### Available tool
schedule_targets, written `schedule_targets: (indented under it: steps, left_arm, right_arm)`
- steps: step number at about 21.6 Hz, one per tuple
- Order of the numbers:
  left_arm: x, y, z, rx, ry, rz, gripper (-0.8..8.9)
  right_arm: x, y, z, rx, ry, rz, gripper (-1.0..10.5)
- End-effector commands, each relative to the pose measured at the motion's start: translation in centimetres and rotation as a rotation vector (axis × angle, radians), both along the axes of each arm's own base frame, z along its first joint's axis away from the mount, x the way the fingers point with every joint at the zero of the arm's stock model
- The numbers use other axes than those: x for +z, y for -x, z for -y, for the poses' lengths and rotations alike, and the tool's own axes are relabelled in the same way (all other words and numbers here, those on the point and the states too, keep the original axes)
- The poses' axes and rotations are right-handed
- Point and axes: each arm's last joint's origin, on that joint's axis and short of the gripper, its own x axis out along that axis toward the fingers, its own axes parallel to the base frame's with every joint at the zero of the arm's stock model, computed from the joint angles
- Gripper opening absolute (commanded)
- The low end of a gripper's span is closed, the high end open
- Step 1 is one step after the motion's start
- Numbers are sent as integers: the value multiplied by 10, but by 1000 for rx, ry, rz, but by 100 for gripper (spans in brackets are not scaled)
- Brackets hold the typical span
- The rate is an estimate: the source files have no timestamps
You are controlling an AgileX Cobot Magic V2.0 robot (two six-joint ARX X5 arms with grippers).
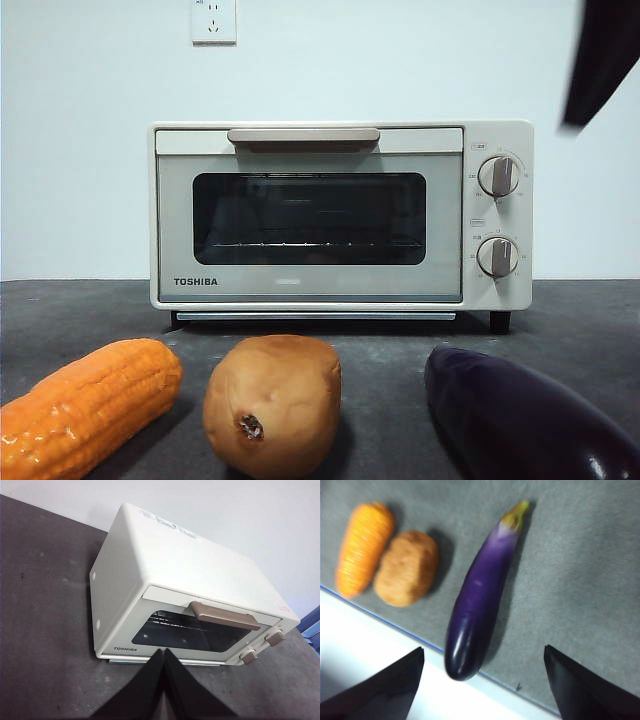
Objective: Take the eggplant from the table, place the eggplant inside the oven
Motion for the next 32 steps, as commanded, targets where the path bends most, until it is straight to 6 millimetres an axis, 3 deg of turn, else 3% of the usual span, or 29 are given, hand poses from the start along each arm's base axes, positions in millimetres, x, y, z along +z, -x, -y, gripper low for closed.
schedule_targets:
  steps: [1,8,15,17,21,23,26,32]
  left_arm:
    - [7,0,0,-8,-9,31,4]
    - [7,0,0,-8,-10,31,4]
    - [7,0,0,-9,-12,32,4]
    - [7,0,0,-9,-12,32,4]
    - [7,0,0,-9,-12,32,4]
    - [7,0,0,-11,-12,32,4]
    - [16,-7,4,-83,1,24,4]
    - [45,-49,31,-271,-59,-20,4]
  right_arm:
    - [-7,-6,-23,-10,52,-4,387]
    - [-48,-21,-74,8,195,-12,387]
    - [-86,-38,-97,11,258,-61,375]
    - [-91,-39,-99,11,272,-72,320]
    - [-92,-39,-99,4,277,-76,86]
    - [-86,-36,-95,7,281,-78,67]
    - [-58,-23,-79,19,255,-37,67]
    - [7,13,-33,22,61,182,67]
